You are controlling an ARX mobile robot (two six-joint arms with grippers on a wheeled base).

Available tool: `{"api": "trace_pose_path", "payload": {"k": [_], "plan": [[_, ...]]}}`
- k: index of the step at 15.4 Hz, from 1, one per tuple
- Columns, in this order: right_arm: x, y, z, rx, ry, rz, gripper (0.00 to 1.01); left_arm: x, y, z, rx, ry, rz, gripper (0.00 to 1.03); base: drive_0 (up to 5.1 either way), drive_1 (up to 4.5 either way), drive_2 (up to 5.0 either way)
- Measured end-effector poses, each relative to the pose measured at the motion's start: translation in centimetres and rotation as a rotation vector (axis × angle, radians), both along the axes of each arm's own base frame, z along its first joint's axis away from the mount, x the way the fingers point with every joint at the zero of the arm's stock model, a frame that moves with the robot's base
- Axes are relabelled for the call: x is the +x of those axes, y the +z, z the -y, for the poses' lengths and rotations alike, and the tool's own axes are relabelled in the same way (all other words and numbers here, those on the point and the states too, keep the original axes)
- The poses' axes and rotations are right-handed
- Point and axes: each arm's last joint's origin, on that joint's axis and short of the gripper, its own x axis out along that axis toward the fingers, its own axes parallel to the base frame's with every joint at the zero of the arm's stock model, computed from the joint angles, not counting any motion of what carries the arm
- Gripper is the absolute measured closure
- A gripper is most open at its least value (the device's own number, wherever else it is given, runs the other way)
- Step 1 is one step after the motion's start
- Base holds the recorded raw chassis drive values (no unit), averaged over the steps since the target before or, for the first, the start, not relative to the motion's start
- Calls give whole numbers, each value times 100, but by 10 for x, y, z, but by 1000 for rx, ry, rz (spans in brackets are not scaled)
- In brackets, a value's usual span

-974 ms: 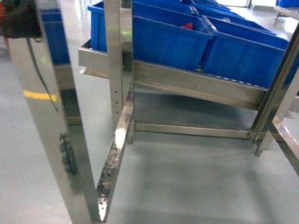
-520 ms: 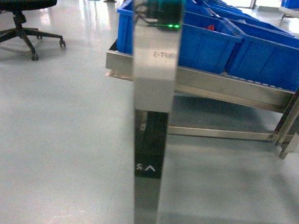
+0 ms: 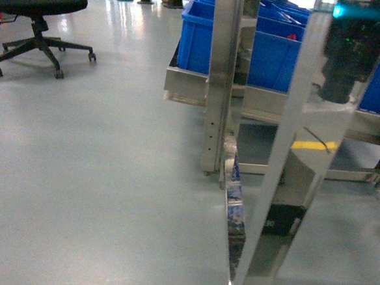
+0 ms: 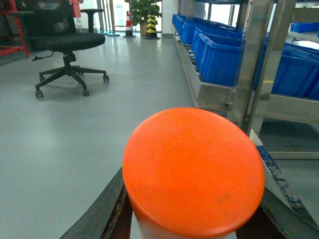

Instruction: Pick capacitor and pack into box

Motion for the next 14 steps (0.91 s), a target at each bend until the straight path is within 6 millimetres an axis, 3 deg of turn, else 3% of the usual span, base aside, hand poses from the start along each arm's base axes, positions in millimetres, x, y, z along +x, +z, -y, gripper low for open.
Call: {"api": "trace_pose_path", "payload": {"k": [14], "plan": [[0,0,0,0,0,-3,3,0,0,0,0,0,1,58,-497,249,249]]}}
